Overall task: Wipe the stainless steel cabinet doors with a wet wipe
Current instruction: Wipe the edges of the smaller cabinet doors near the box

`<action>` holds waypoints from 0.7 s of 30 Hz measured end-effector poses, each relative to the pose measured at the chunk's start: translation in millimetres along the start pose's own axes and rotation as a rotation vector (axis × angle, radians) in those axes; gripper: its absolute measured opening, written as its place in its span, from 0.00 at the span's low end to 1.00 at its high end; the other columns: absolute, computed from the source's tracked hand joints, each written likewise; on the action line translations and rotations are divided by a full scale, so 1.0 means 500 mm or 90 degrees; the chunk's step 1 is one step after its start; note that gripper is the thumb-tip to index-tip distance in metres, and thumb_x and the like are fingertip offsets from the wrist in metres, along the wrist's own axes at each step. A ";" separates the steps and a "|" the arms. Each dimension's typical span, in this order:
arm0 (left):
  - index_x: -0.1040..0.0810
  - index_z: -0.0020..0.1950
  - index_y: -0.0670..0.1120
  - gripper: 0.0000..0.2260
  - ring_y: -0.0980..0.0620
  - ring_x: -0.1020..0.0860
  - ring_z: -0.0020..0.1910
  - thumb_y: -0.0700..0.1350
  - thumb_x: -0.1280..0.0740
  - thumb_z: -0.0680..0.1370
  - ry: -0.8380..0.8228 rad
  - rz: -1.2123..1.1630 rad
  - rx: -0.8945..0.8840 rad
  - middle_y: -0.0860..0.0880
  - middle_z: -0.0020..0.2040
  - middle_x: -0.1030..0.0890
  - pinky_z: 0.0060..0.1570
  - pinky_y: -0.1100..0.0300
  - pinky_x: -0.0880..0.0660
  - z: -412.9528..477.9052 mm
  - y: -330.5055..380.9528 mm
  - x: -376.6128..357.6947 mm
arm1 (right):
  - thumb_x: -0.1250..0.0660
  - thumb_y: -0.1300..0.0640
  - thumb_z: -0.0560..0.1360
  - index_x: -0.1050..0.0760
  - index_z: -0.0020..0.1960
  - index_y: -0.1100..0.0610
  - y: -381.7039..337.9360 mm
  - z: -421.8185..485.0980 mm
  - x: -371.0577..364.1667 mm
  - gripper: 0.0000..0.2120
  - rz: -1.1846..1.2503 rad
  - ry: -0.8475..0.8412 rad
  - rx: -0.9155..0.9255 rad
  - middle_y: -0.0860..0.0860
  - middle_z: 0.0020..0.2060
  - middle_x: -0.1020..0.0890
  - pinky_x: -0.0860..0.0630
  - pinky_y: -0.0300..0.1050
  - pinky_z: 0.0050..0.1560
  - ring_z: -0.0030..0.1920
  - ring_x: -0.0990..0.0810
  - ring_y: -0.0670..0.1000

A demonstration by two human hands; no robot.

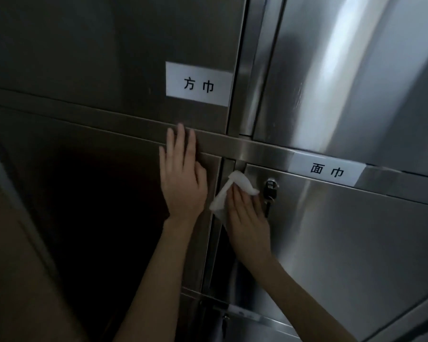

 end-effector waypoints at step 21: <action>0.37 0.77 0.47 0.22 0.45 0.51 0.79 0.47 0.48 0.82 0.057 -0.060 -0.236 0.43 0.79 0.44 0.76 0.46 0.56 -0.141 -0.016 -0.115 | 0.50 0.61 0.81 0.47 0.74 0.67 0.016 0.064 -0.016 0.24 -0.122 0.123 -0.019 0.63 0.73 0.42 0.43 0.56 0.73 0.74 0.45 0.61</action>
Point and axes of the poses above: each hand's wrist, its own z-axis towards the middle knuckle, its own x-axis out of the back of the hand, y = z × x, the point moved 7 cm from there along z, towards the middle knuckle
